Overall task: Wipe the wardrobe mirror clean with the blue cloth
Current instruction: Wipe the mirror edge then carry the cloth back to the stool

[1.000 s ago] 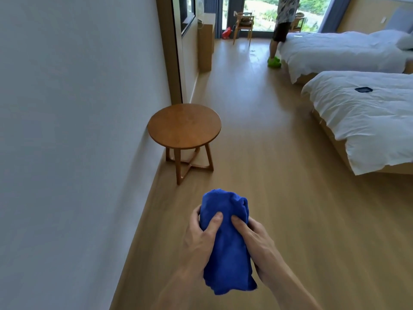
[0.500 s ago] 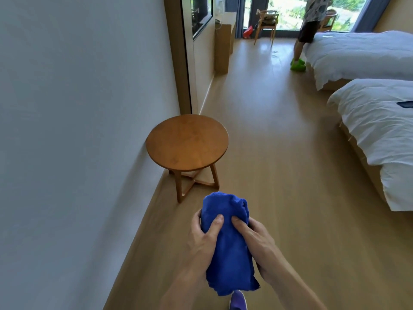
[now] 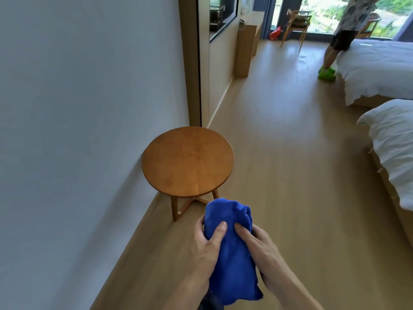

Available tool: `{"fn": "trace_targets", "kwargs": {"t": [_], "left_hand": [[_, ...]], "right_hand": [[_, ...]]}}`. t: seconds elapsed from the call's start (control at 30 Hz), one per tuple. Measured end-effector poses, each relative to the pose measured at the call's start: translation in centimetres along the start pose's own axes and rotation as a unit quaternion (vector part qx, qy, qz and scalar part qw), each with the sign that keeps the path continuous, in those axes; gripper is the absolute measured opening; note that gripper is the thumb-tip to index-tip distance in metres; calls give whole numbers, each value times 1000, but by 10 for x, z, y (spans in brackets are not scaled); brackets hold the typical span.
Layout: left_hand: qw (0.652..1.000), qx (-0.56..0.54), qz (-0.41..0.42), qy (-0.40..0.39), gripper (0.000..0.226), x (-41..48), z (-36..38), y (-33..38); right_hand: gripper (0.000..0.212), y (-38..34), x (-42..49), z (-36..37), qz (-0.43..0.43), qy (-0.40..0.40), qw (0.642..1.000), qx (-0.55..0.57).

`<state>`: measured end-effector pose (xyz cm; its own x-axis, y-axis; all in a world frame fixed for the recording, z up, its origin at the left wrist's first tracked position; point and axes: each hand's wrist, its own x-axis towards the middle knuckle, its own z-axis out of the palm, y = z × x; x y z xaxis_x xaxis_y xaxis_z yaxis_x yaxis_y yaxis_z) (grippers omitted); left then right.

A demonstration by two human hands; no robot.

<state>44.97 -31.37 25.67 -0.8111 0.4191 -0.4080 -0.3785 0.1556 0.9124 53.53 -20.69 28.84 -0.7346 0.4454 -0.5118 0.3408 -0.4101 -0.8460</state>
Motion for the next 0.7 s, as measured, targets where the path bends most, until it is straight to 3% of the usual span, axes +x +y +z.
{"fn": "trace_targets", "kwargs": {"t": [0.4, 0.7], "left_hand": [[998, -23, 3, -63, 36, 181, 59, 85], [997, -61, -12, 51, 33, 269, 53, 122]], "right_hand": [[25, -117, 169, -29, -18, 25, 998, -49], [24, -172, 284, -3, 19, -61, 992, -107]]}}
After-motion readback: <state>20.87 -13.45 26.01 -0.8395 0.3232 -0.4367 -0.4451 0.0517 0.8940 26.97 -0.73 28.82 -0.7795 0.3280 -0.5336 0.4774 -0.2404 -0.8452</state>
